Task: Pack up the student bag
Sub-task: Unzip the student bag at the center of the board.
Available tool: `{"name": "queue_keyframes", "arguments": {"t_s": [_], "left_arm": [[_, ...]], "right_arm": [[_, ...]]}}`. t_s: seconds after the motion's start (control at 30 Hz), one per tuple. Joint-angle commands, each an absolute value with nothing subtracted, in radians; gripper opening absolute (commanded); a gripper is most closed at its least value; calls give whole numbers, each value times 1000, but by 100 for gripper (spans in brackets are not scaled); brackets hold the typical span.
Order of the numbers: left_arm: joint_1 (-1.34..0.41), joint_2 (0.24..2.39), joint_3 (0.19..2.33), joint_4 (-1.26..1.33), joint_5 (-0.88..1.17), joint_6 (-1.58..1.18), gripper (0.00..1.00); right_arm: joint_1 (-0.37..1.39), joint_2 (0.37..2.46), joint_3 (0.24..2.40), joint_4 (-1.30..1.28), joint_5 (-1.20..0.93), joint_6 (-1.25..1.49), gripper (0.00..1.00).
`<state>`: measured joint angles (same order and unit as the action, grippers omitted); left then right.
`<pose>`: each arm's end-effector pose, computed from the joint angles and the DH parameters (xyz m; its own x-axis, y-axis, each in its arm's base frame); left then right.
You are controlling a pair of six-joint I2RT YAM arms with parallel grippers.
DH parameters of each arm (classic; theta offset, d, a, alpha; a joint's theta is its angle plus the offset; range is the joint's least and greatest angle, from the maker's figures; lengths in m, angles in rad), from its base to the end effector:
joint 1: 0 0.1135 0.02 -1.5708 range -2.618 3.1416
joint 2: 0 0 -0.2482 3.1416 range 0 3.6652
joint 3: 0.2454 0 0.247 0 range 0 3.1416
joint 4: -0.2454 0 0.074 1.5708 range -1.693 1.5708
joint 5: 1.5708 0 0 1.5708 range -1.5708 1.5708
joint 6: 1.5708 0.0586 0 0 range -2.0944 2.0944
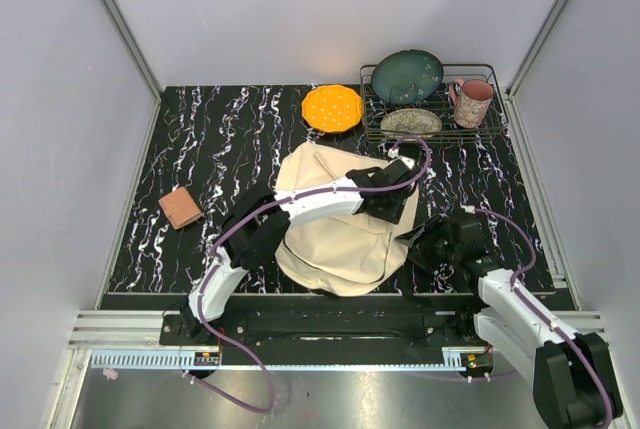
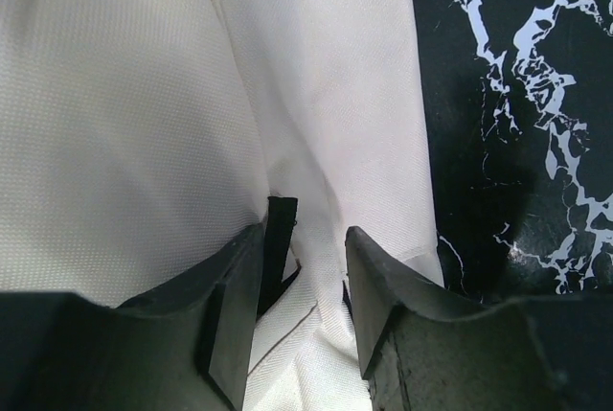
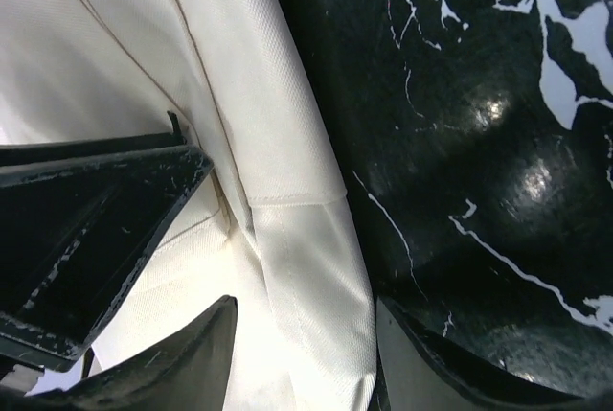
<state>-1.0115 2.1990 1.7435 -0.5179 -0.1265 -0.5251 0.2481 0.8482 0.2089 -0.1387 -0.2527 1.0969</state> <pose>0.2619 -0.4044 0.1536 -0.7822 0.3124 -0.5390 0.4751 0.8588 -0.1917 0.1681 0.0577 0.1131 -0.6757 0.7176 -0.1689 0.4181 0.5617 0.7139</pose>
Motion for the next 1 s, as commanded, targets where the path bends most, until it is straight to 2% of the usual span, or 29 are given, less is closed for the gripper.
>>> {"name": "queue_keyframes", "arguments": {"t_s": [0.0, 0.13, 0.23, 0.4, 0.47, 0.63, 0.73, 0.77, 0.97], "left_arm": [[-1003, 2260, 1758, -606, -202, -526, 48], [-1003, 2270, 1758, -621, -221, -522, 50], [-1003, 2279, 1767, -635, -227, -517, 47], [-1003, 2293, 1766, -641, -238, -508, 36], [-1003, 2299, 1769, -646, -247, -505, 28], [-1003, 2312, 1781, -661, -261, -502, 21], [-1003, 2313, 1779, -664, -276, -502, 8], [-1003, 2307, 1779, -663, -278, -502, 0], [-1005, 2251, 1778, -660, -288, -486, 0]], "right_arm": [[255, 795, 193, -187, -221, 1089, 65], [255, 795, 190, -195, -215, 1091, 65], [256, 775, 206, -245, -183, 1085, 64], [255, 691, 218, -336, -140, 1091, 64], [255, 666, 219, -359, -124, 1094, 65], [255, 632, 218, -379, -120, 1100, 65], [255, 638, 219, -374, -120, 1100, 65], [255, 641, 218, -367, -123, 1098, 65], [255, 666, 212, -338, -140, 1101, 65]]}}
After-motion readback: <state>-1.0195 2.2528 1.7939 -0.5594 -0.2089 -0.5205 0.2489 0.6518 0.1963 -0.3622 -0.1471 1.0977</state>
